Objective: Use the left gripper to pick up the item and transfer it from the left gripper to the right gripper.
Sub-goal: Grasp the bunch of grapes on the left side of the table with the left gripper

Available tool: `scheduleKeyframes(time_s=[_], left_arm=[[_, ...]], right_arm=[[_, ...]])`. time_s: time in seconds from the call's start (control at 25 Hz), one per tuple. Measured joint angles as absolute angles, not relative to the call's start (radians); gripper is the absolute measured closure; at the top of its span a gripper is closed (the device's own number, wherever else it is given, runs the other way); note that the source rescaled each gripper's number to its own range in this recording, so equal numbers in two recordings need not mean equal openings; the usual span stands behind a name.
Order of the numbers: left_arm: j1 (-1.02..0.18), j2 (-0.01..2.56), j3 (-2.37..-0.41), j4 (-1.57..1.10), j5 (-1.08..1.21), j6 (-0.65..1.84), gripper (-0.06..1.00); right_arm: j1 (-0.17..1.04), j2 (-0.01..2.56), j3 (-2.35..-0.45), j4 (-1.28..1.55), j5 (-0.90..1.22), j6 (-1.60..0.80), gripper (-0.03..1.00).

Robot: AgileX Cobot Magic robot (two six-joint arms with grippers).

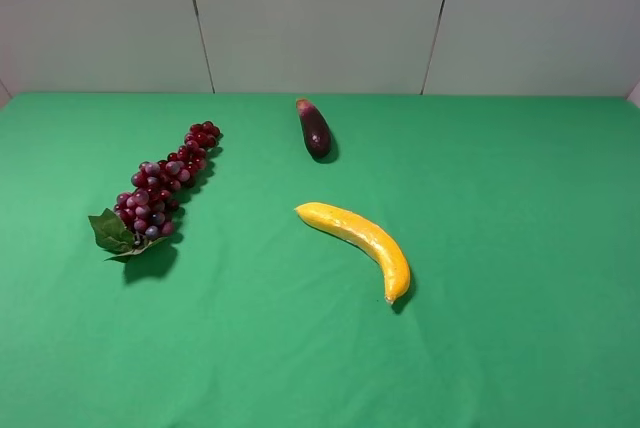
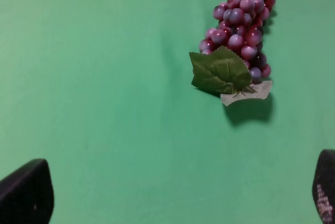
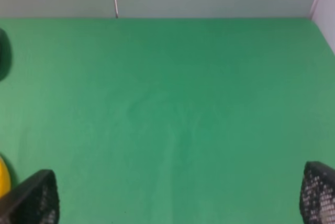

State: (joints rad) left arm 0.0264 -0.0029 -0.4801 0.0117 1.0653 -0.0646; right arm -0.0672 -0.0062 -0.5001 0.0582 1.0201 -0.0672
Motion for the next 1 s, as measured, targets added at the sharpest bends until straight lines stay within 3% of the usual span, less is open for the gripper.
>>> scheduleKeyframes(time_s=[0.44,1.0], left_arm=[[0.026,0.033,-0.56,0.012,1.073,-0.065,-0.05],[0.026,0.601,-0.736,-0.038,0.983,-0.026,-0.06]], right_arm=[[-0.067,-0.006,-0.5,0.058,1.019,-0.067,-0.03],[-0.067,-0.006,-0.5,0.058,1.019,-0.067,-0.03]])
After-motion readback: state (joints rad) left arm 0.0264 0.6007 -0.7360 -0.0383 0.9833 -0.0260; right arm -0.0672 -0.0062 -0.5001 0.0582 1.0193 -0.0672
